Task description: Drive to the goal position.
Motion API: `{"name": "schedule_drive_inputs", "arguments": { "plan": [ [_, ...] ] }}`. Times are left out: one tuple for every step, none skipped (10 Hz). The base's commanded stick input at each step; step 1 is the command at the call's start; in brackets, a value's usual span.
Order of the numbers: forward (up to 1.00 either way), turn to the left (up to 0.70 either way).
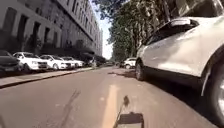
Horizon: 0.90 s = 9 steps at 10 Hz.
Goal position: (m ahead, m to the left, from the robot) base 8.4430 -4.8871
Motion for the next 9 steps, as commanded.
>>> {"name": "schedule_drive_inputs", "arguments": {
  "plan": [
    [0.70, 0.00],
    [0.70, 0.00],
    [0.70, 0.00],
    [0.70, 0.00],
    [0.70, 0.00],
    [0.70, 0.00],
    [0.70, 0.00],
    [0.70, 0.00],
    [0.70, 0.00]
  ]
}}
